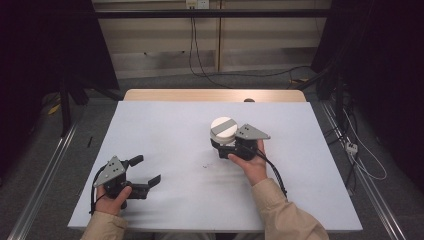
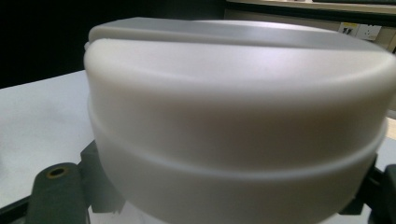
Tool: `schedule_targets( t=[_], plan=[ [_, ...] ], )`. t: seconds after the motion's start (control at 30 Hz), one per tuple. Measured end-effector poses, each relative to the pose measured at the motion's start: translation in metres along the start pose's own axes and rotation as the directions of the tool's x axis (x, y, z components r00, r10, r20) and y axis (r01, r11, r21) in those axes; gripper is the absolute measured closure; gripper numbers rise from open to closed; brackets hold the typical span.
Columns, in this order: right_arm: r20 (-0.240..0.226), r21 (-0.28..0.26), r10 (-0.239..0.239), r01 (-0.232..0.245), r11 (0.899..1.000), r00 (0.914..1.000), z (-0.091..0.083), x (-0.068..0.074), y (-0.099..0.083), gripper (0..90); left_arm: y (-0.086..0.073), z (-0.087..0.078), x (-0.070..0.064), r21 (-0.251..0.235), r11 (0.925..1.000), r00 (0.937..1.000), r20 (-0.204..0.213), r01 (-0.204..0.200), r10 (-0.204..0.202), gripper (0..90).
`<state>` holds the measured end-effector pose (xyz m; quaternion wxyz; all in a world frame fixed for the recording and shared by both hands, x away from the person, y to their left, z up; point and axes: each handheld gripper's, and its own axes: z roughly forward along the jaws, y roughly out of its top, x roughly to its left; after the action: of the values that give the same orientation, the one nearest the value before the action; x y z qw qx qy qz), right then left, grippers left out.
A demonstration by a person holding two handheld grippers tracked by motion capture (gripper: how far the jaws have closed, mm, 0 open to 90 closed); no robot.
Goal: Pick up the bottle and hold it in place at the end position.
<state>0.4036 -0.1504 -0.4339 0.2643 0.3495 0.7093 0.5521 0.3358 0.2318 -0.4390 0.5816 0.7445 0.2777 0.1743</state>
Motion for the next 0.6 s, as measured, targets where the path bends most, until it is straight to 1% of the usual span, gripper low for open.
schedule_targets(
  t=[0.2,0.33,0.4,0.43,0.6],
  plan=[
    [0.007,0.002,0.003,-0.003,1.0,1.0,0.0028,-0.0023,-0.0006,18.4,-0.0002,0.0004,0.0001,0.004,1.0,1.0,0.001,-0.003,0.003,3.9],
    [0.013,0.001,0.005,-0.005,1.0,0.9999,0.0037,-0.0045,-0.0009,18.4,-0.0005,0.0009,-0.0005,0.002,1.0,1.0,0.003,0.004,-0.004,3.9],
    [0.017,0.0,0.008,-0.008,1.0,0.9998,0.0042,-0.0057,-0.0012,18.4,-0.0006,0.001,-0.0001,0.006,1.0,1.0,0.002,-0.003,0.003,4.0],
    [0.018,0.0,0.009,-0.009,1.0,0.9998,0.0044,-0.0064,-0.0014,18.4,-0.0009,0.0015,-0.001,0.002,1.0,1.0,0.003,0.009,-0.009,4.0],
    [0.019,0.008,0.009,-0.009,1.0,0.9998,0.0068,-0.0095,-0.0012,18.4,-0.0011,0.0017,-0.0006,0.002,1.0,1.0,0.004,0.005,-0.005,4.0]
  ],
)
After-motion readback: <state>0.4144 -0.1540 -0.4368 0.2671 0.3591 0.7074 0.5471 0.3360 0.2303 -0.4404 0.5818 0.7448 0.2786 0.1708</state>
